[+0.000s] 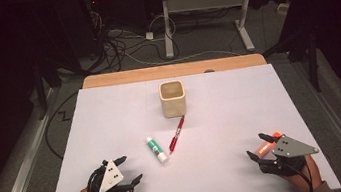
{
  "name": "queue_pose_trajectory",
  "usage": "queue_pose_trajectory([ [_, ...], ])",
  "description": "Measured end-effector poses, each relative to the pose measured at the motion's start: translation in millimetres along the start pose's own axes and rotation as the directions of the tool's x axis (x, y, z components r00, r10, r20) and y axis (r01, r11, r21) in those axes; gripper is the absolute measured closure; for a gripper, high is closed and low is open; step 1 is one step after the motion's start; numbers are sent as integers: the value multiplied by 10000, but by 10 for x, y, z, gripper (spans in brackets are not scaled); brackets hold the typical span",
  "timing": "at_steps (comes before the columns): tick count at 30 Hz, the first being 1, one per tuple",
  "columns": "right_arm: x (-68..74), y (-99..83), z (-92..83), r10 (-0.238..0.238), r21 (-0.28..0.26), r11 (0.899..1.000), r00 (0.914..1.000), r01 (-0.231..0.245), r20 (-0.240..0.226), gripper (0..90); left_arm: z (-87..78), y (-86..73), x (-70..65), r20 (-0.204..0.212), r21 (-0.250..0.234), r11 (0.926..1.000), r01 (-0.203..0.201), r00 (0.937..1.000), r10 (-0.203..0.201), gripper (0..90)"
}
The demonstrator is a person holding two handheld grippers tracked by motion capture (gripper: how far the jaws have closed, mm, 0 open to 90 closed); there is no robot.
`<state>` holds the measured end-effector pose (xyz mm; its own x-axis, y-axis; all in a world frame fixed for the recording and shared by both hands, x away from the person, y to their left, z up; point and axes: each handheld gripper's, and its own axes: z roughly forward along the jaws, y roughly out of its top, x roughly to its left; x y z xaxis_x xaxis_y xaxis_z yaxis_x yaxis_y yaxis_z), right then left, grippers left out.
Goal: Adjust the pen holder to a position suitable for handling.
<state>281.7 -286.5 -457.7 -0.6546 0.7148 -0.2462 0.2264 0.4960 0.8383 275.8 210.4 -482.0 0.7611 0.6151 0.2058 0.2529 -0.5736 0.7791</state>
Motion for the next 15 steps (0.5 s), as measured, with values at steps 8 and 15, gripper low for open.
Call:
queue_pose_trajectory([
  [8, 134, 90, 100, -189, 99, 9998, 9984, 195, -531, 321, 20, 46, -2, -106, -46, 9986, -536, 9985, 535, 237],
  [15, 136, 81, 99, -178, 202, 9996, 9979, 191, -622, 321, 20, 76, 39, -128, -116, 9981, -613, 9980, 612, 237],
])
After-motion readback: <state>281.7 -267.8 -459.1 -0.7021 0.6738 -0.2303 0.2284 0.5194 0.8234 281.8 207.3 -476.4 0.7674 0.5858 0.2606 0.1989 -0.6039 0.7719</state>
